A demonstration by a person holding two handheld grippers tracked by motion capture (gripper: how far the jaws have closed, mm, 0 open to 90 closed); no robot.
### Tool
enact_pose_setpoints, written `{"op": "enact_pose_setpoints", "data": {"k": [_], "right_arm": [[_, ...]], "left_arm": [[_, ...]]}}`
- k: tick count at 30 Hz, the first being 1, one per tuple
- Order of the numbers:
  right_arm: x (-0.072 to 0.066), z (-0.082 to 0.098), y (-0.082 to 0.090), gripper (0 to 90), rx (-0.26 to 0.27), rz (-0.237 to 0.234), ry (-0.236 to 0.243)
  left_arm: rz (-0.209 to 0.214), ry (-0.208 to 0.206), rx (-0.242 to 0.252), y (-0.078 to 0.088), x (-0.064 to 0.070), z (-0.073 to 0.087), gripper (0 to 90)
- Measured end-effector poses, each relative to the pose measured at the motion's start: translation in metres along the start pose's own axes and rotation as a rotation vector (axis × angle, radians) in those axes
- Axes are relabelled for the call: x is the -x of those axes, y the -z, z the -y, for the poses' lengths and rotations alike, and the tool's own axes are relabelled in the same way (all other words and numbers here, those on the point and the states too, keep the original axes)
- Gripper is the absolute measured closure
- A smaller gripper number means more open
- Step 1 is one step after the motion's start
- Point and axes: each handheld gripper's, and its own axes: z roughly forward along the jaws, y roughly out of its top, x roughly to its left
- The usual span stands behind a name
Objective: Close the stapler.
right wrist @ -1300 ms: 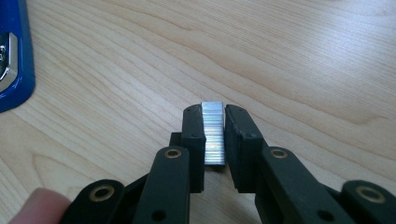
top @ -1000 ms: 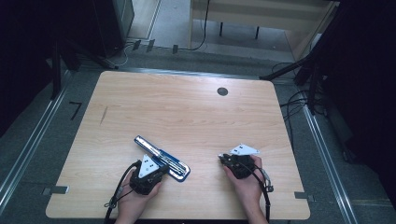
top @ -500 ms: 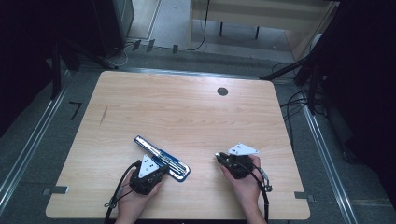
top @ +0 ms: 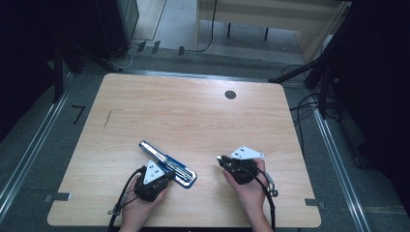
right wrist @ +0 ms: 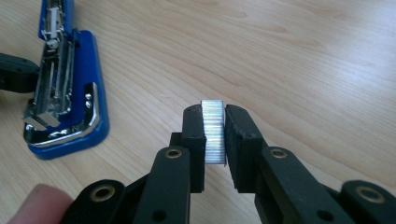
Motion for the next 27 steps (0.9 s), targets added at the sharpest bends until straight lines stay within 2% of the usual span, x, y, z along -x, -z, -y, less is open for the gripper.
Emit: {"op": "enact_pose_setpoints", "data": {"k": [17,27], "right_arm": [[-0.022,-0.018,0.0,79.8,0.027,-0.05,0.039],[-0.035,-0.026,-0.005,79.8,0.031,-0.083,0.048]], "left_arm": [[-0.001,0.0,0.0,0.0,0.0,0.0,90.0],[-0.001,-0.001,0.001,0.0,0.0,0.0,90.0]]}}
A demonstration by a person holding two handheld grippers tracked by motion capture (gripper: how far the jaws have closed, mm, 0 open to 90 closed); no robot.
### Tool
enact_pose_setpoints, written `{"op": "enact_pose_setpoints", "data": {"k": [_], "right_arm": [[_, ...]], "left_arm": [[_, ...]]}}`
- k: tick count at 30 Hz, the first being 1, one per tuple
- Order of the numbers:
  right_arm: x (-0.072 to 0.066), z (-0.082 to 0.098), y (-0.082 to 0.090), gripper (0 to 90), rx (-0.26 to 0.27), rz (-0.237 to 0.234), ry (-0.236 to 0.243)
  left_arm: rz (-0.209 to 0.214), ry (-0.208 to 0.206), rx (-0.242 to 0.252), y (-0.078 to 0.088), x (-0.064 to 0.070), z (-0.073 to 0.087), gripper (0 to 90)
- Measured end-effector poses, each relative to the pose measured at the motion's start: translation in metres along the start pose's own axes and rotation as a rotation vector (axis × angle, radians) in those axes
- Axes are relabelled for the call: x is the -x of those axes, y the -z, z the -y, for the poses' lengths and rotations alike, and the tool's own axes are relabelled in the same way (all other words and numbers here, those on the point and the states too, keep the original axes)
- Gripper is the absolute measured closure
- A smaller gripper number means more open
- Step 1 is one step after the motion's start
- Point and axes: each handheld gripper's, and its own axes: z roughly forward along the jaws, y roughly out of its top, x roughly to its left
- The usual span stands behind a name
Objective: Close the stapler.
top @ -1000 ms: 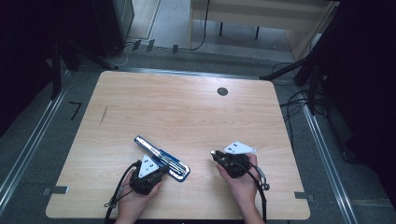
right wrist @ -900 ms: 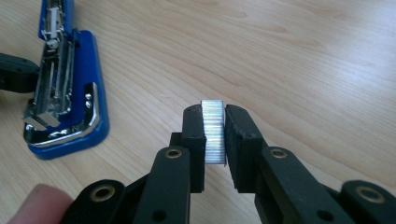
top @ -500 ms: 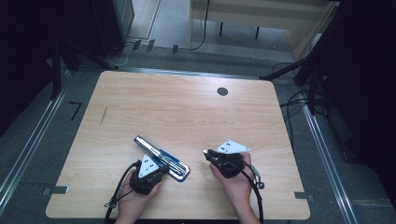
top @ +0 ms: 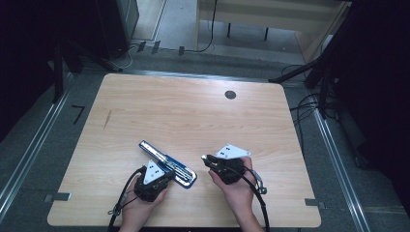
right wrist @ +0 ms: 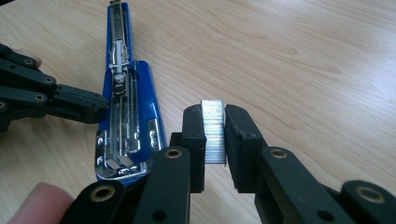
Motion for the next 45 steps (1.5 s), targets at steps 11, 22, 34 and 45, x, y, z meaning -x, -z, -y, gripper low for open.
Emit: {"op": "enact_pose_setpoints", "data": {"k": [11,22,34,45], "right_arm": [[-0.016,-0.01,-0.006,79.8,-0.001,-0.033,0.035],[-0.031,-0.012,-0.017,79.7,-0.024,-0.079,0.062],[-0.043,-0.012,-0.026,79.7,-0.053,-0.128,0.096],[-0.047,-0.011,-0.037,79.7,-0.085,-0.16,0.109]], "left_arm": [[0.0,0.006,0.002,0.0,0.0,0.0,90.0],[0.001,0.007,0.003,0.0,0.0,0.0,90.0],[0.001,0.005,0.002,0.0,0.0,0.0,90.0],[0.002,0.006,0.002,0.0,-0.001,0.0,90.0]]}}
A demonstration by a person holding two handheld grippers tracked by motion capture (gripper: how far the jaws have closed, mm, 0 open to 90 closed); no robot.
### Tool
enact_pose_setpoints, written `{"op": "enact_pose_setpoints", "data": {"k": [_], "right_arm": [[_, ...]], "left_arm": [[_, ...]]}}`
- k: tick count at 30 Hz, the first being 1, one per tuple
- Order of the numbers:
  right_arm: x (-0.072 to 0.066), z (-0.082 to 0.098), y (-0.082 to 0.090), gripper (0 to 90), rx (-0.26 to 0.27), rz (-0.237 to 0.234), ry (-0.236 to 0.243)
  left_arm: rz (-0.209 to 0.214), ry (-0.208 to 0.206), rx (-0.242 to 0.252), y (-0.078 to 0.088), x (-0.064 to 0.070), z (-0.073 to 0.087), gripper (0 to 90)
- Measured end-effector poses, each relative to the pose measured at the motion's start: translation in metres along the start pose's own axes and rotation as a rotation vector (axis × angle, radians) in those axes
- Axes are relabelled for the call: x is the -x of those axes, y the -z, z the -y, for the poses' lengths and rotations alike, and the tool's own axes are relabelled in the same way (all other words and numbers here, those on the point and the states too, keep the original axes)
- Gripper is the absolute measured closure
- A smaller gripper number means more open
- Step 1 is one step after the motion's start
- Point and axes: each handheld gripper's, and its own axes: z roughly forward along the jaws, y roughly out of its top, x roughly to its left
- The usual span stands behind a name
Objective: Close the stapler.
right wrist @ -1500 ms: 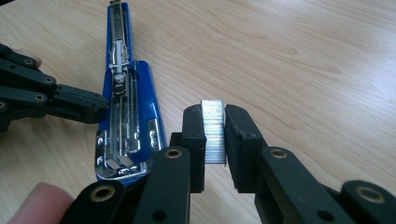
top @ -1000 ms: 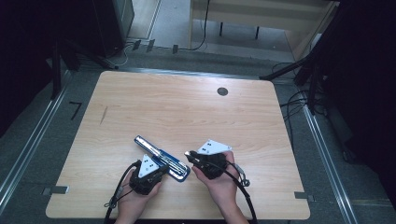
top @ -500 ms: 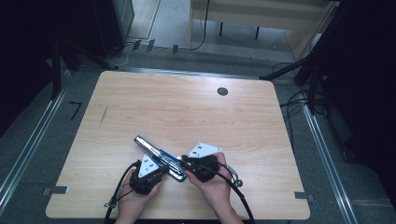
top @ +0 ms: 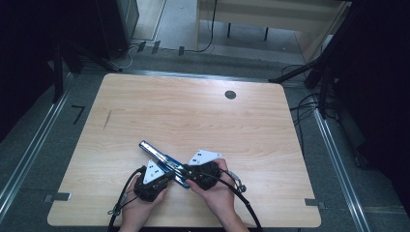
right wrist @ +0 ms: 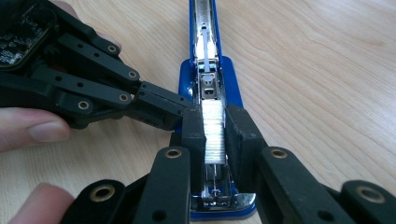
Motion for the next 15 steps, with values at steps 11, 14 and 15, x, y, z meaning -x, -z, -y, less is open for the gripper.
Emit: {"op": "enact_pose_setpoints", "data": {"k": [11,14,15], "right_arm": [[0.0022,0.0011,-0.0069,79.7,-0.028,-0.006,0.017],[0.003,0.0014,-0.0079,79.7,-0.036,-0.011,0.016],[0.0032,0.0016,-0.0084,79.7,-0.039,-0.014,0.018]], "left_arm": [[0.0,-0.001,0.0,0.0,-0.0001,0.0,90.0],[0.0,-0.002,0.0,0.0,-0.0002,0.0,90.0],[0.0,-0.002,0.0,0.0,-0.0002,0.0,90.0]]}}
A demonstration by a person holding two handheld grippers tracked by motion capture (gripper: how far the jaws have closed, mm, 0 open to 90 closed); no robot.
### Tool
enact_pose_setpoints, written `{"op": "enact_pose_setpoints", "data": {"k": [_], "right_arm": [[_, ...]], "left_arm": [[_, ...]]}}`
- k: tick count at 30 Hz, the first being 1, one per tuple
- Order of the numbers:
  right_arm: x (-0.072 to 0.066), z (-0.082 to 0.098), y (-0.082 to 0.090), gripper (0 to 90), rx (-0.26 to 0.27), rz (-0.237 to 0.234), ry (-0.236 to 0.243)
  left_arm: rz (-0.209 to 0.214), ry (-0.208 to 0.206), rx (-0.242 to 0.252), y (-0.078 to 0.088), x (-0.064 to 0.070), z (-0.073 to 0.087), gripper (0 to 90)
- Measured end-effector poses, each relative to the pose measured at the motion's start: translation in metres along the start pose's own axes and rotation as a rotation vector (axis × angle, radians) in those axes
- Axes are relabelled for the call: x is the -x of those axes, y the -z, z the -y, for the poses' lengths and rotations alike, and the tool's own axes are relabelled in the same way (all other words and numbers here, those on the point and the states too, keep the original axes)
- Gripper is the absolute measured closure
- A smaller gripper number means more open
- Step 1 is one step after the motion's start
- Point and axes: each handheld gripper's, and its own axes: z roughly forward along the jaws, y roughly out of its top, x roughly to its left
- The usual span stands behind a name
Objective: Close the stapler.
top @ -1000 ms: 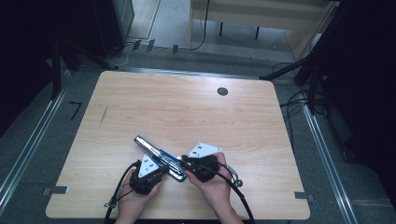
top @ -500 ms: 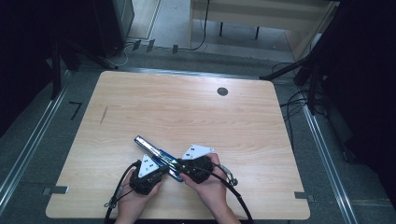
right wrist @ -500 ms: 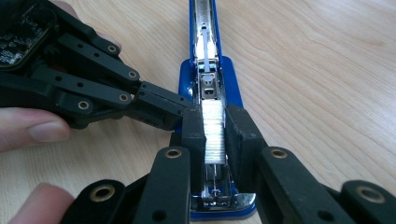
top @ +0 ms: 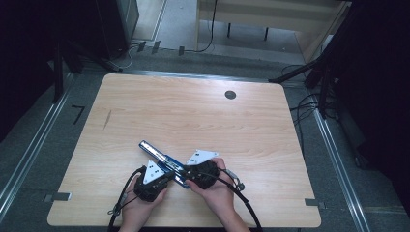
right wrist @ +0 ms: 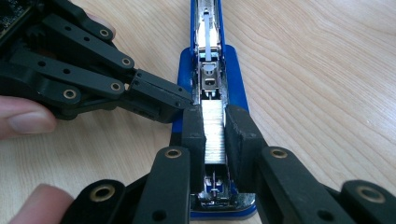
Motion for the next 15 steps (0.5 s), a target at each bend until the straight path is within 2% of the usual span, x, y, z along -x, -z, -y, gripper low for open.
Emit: {"op": "enact_pose_setpoints", "data": {"k": [15], "right_arm": [[0.0015,-0.0019,0.0,79.6,-0.014,-0.012,0.004]], "left_arm": [[0.001,0.002,0.0,0.0,0.0002,0.0,90.0]]}}
